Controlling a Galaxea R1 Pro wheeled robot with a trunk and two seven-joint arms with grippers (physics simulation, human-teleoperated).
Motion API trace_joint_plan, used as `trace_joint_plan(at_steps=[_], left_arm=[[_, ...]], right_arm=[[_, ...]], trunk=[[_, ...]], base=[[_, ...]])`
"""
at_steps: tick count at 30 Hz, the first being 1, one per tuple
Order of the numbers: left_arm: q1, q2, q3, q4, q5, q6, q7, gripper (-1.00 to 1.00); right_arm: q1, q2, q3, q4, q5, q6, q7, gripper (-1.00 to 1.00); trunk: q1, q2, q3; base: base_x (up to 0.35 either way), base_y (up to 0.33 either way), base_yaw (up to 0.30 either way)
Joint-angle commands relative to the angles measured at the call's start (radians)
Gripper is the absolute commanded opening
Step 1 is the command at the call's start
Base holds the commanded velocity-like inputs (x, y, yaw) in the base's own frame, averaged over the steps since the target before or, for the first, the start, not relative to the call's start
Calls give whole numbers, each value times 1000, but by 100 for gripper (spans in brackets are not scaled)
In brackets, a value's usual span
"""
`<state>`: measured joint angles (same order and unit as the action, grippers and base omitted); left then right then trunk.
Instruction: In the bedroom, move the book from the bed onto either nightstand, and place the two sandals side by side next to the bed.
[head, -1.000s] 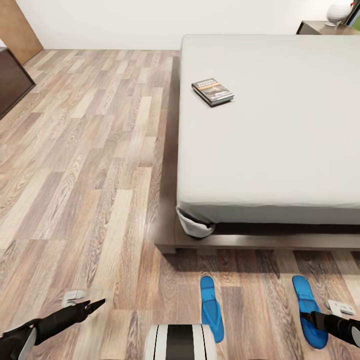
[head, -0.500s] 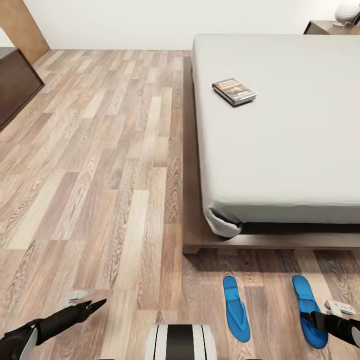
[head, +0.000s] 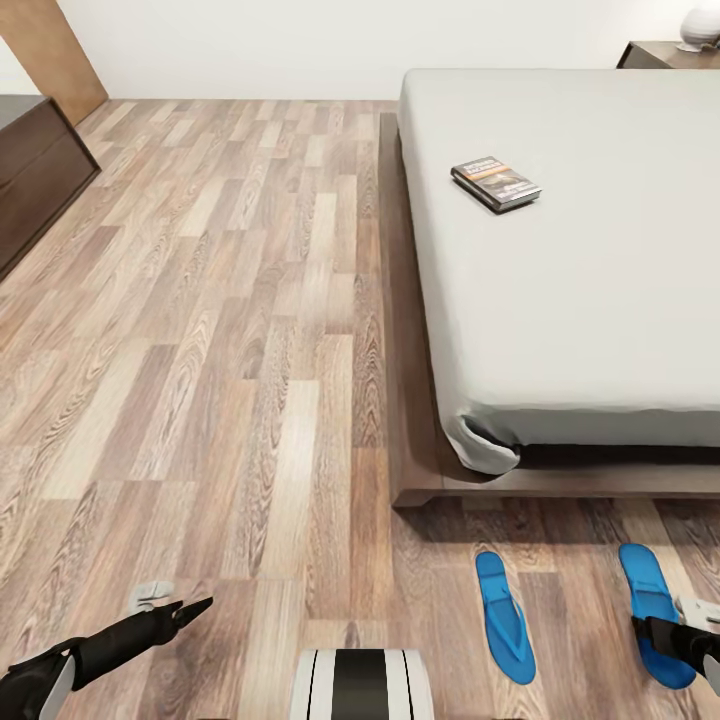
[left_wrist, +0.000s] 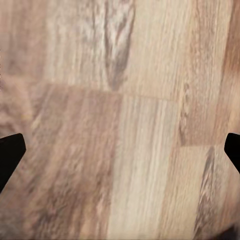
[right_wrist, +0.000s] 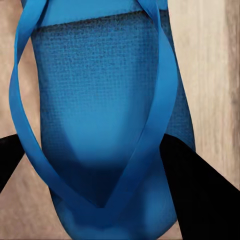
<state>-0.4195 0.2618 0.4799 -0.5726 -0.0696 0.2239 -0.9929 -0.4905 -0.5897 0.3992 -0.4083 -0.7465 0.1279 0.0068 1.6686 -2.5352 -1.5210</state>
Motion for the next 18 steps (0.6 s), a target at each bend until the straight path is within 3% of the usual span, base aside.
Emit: trace_joint_plan(at_steps=[1,12,18], left_arm=[[-1,-1,7,-1,-7,9,-7,100],[-1,-1,9,-1,-6,9,-9,100],[-1,-1,9,-1,-6,9,-9,100]], right_arm=[[0,-1,4,-1,-6,1,-7,-100],[0,-1,10,-4,-5,-5,1,-100],[0,-1,13,-4,-5,-5,130,-100]], trunk=[[0,0,-1],[0,0,-1],[0,0,-1]], base=[[0,9,0],[0,53,0],[0,13,0]])
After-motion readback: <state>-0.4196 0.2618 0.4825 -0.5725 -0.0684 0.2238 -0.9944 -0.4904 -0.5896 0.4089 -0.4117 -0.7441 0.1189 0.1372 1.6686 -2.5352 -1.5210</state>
